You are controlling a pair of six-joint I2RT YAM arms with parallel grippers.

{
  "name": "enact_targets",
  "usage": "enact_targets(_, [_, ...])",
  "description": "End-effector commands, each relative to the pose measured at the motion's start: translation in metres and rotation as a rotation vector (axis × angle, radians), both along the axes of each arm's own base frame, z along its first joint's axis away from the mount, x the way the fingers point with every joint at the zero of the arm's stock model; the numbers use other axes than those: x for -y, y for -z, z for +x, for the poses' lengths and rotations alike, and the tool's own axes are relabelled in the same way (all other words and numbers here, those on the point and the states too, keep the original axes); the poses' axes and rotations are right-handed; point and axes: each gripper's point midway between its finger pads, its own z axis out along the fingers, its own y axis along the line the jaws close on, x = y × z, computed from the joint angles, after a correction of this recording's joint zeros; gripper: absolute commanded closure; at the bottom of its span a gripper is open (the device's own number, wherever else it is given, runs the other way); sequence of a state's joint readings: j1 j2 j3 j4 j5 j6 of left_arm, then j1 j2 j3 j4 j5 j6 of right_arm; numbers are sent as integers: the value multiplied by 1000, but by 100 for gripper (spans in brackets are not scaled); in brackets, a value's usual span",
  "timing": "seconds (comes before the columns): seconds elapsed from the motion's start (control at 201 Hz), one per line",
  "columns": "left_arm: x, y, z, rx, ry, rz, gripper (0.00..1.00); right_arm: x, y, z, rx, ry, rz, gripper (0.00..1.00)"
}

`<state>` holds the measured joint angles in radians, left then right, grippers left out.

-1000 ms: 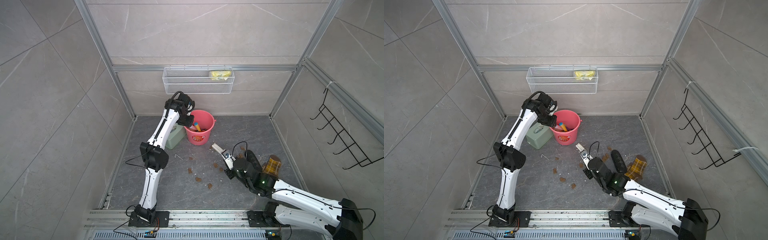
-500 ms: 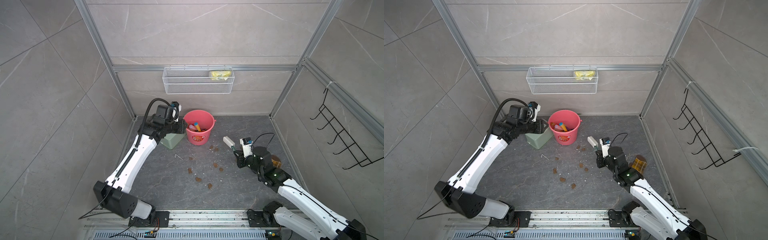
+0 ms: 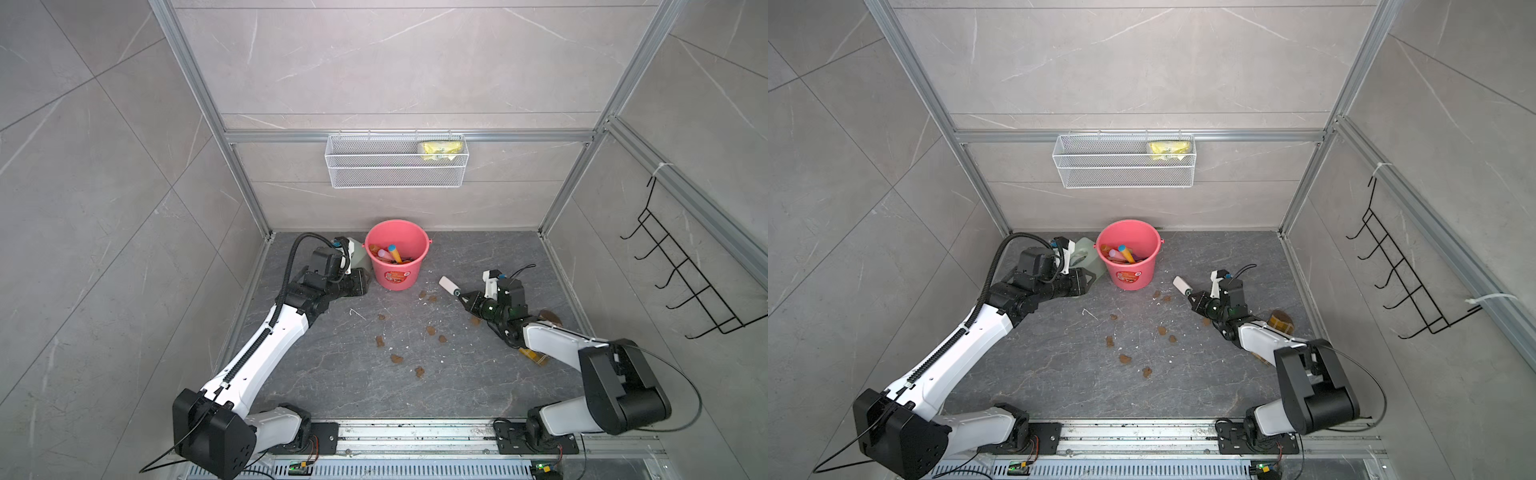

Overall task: Brush the soil off the hand trowel and place it into the bucket
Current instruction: Place the brush at the center of the board.

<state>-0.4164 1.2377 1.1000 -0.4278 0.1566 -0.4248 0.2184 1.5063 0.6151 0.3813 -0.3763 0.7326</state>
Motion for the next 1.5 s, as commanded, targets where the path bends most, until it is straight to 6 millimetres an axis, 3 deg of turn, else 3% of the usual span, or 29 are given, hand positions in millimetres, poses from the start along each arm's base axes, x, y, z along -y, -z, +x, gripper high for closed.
enact_targets(0.0, [8,-16,-2,38,5,-99,53,-11,-19,23,47,18,114,96])
enact_targets(0.378, [7,17,-9,-40,6,-75,52,5,23,27,-98,62,187,72])
enact_targets(0.772, [13,33,-8,-96,23,-82,52,21,43,24,-140,84,111,51])
enact_targets(1.065, [13,46,-6,-121,18,-71,52,39,44,15,-130,99,-58,39])
enact_targets(1.319, [14,52,-4,-133,13,-65,52,35,37,4,-97,59,-228,35])
enact_targets(1.498, [13,53,-5,-135,11,-62,52,28,42,2,-111,2,-286,31])
